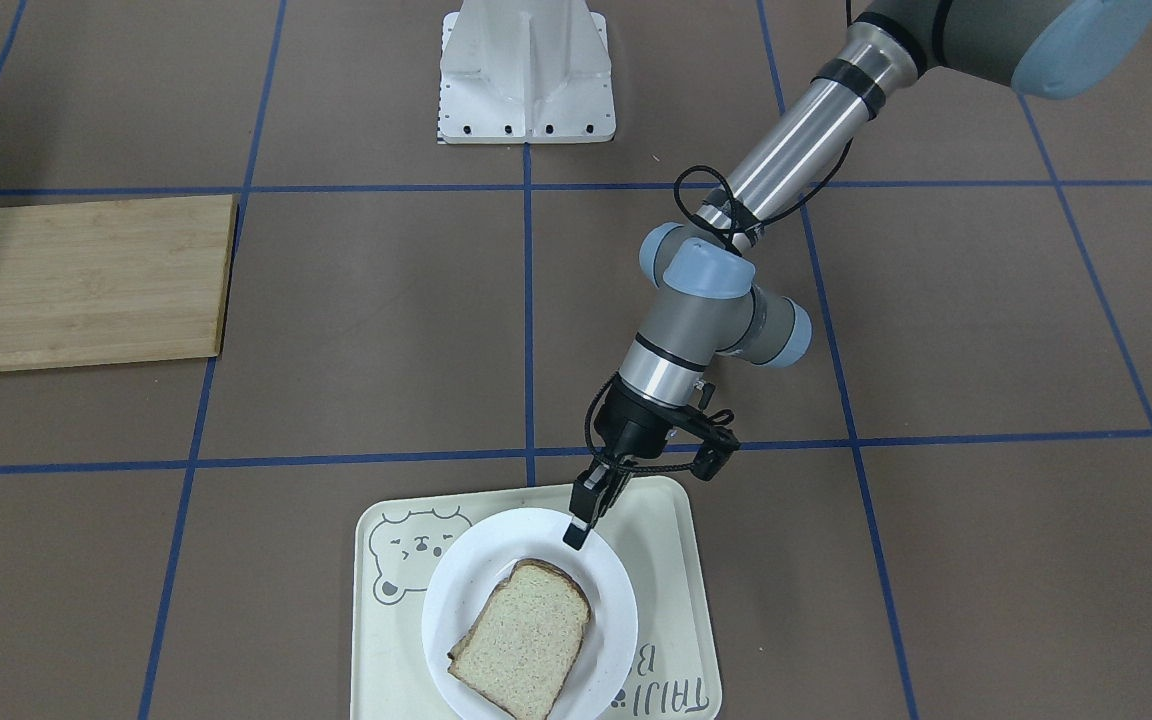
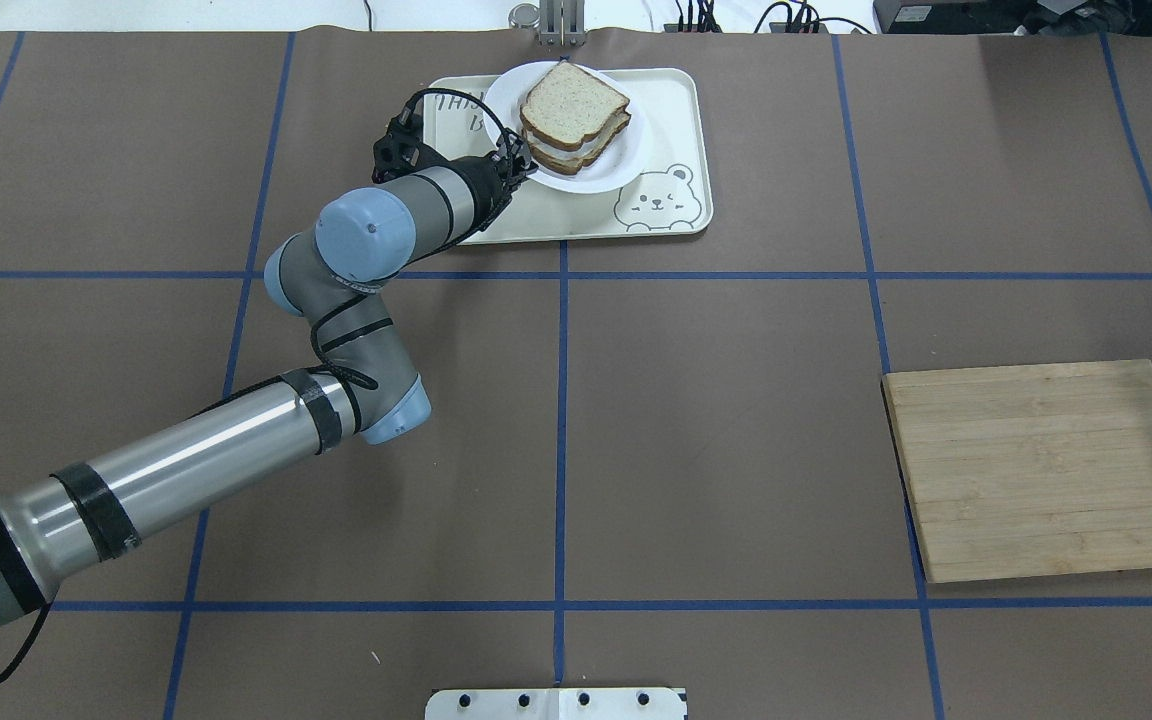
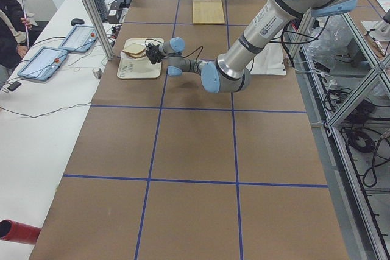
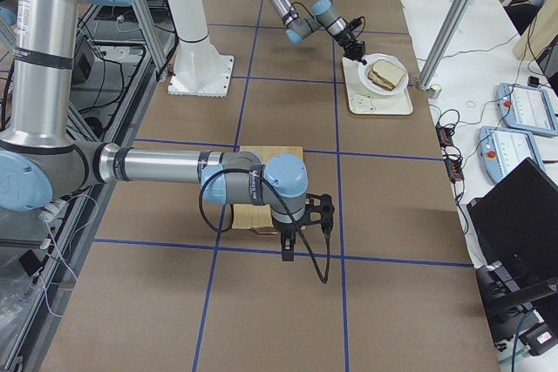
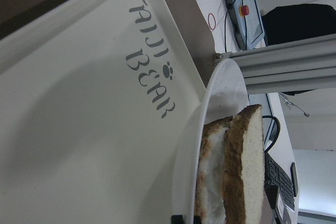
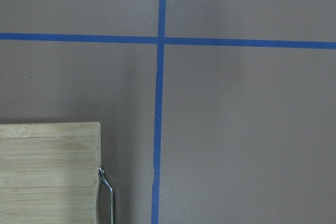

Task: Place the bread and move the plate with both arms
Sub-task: 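Slide the plate with the left gripper onto the cream bear tray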

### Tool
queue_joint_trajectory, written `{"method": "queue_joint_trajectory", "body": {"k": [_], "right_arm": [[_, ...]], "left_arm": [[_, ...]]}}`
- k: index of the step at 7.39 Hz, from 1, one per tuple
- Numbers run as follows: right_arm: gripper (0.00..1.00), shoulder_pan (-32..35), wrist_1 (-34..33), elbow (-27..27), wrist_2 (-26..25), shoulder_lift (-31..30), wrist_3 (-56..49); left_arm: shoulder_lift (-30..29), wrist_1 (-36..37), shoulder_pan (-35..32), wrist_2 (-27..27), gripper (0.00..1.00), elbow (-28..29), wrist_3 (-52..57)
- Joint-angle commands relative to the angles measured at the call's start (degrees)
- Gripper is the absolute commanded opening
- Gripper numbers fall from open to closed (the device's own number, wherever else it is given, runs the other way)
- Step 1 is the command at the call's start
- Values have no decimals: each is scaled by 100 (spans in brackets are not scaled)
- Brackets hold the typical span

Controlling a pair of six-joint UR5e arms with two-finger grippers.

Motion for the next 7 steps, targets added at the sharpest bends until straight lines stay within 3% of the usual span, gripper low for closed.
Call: {"method": "queue_joint_trajectory", "body": {"k": [1,3,5,7], "right_arm": [[100,-2,0,0,-4,1,1],[100,-2,0,-9,5,1,1],[100,-2,-9,-26,-4,1,1],[100,-2,-9,-18,-4,-8,1]], "left_arm": [[165,34,113,12,95,-356,265],[857,43,131,-32,98,-1284,309],[1351,856,96,-740,98,-2443,544],[1912,1937,78,-815,98,-3771,2200]]}}
